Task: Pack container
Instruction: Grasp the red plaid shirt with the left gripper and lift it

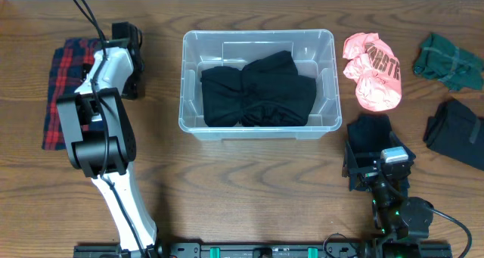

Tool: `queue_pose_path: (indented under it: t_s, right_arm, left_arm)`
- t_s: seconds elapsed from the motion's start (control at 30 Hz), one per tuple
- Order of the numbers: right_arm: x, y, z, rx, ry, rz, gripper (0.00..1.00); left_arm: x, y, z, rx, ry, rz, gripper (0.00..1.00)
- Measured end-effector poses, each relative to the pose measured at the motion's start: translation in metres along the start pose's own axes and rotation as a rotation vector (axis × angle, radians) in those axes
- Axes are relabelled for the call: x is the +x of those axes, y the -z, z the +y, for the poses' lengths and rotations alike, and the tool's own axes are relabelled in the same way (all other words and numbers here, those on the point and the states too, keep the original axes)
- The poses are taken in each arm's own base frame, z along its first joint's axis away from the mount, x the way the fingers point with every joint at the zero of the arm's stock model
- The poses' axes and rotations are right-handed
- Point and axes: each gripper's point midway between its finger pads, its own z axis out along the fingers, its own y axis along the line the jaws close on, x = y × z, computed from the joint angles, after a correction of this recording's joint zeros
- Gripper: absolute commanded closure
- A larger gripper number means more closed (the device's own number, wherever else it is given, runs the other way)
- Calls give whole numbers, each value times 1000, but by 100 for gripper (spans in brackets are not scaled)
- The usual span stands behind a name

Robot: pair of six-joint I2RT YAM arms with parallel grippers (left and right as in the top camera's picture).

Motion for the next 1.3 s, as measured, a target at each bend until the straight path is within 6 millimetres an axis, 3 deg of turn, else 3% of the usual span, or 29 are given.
queue_pose_path:
  t_s: [0.2, 0.27, 0.3, 0.33, 0.4, 0.53, 0.87, 0.97, 1.07, 1.2, 1.3]
  right_arm:
    - [0, 0, 0, 0, 0, 0, 1]
    - [0, 0, 0, 0, 0, 0, 1]
    - [0, 0, 0, 0, 0, 0, 1]
    - [0, 0, 0, 0, 0, 0, 1]
    - [0, 0, 0, 0, 0, 0, 1]
    - [0, 0, 0, 0, 0, 0, 1]
    - [0, 0, 0, 0, 0, 0, 1]
    - [0, 0, 0, 0, 0, 0, 1]
    - [0, 0, 0, 0, 0, 0, 1]
    - [0, 0, 0, 0, 0, 0, 1]
    - [0, 0, 0, 0, 0, 0, 1]
  left_arm:
    - [-3, -8, 3, -45, 28, -33, 1]
    - [-3, -9, 4, -54, 38, -42, 9]
    - [-3, -11, 4, -55, 43, -45, 19]
    - [-2, -12, 4, -57, 51, -45, 36]
    - [2, -17, 2, -43, 42, -35, 62]
    - [16, -29, 5, -39, 52, 5, 92]
    - [21, -28, 13, -65, 70, 23, 94]
    - [18, -12, 26, -66, 107, -4, 94]
    - [8, 23, 55, -73, 176, -84, 94]
    - [-4, 94, 96, -73, 268, -250, 94]
    - [-10, 148, 112, -54, 272, -382, 94]
